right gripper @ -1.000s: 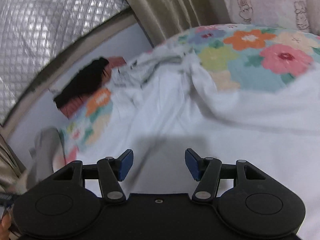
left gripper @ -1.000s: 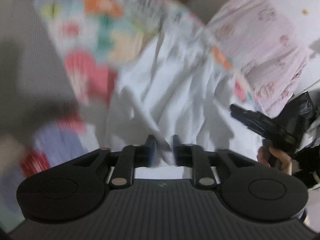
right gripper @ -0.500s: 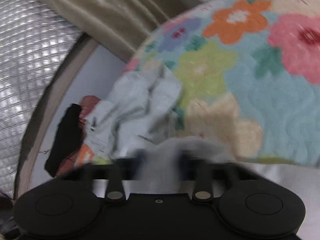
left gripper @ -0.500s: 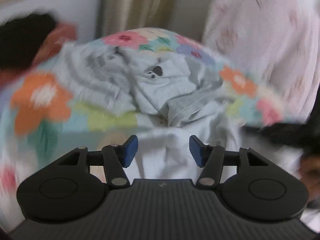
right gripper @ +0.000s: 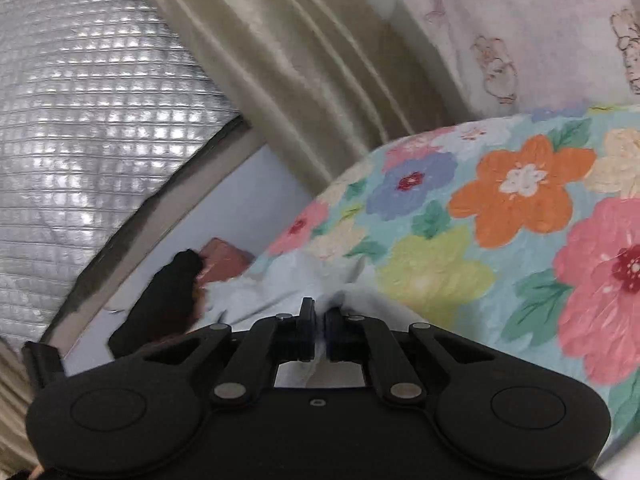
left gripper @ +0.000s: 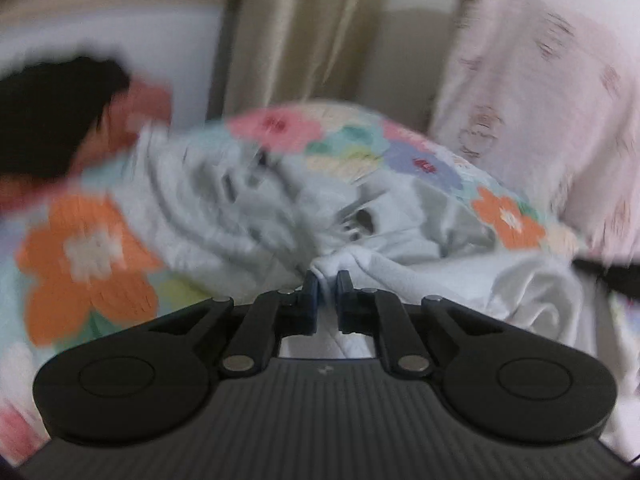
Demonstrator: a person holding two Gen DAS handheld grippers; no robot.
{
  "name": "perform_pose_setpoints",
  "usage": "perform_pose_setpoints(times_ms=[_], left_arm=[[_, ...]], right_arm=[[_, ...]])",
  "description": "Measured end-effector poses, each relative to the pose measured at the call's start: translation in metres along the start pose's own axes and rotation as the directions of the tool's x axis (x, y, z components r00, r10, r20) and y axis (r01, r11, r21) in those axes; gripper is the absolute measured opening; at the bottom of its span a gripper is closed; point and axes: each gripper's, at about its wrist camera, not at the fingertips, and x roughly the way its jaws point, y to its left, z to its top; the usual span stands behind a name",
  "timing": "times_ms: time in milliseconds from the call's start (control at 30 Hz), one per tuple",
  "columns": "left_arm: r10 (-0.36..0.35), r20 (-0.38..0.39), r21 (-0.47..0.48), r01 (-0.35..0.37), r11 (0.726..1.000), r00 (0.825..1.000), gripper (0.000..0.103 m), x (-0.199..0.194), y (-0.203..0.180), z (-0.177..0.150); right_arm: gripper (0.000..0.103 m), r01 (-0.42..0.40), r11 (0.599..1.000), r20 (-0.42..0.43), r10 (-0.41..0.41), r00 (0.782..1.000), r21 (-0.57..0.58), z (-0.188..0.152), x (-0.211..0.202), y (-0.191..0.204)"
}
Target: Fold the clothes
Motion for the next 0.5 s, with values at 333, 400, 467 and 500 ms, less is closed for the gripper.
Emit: perform_pose_setpoints(times_ms=[333,400,467,500], left_arm=[[-0.113,-0.072,0.089,0.119,0.989,0.991,0.038,-0.085,-0.002,-0.038],[-0.120,-0.137,0.190,0.145,0.971,0.983,0.052,-0.109,-0.017,-0.064],[-0.133,-0.192,0.251,0.179,0.951,0.972,0.058,-0.131,-0.027,-0.091],[-0.152,-0.209,0.260,0.204,0.944,0.966,0.061,-0.141,-0.030,-0.103]], right_arm=[[0.056,0.126,0.992,-0.044,-0.126,0.991,-0.009,-0.039,-0.041,0.056],[0.056,0.058,0.998,-0.075,-0.055,0.996,0.039,-0.061,-0.065,0.068],[0.056,-0.016,0.995,-0.139,0.029,0.990,0.096,-0.088,-0.080,0.076],[0.056,-0.050,0.991,-0.173,0.071,0.982,0.123,-0.104,-0.086,0.080]])
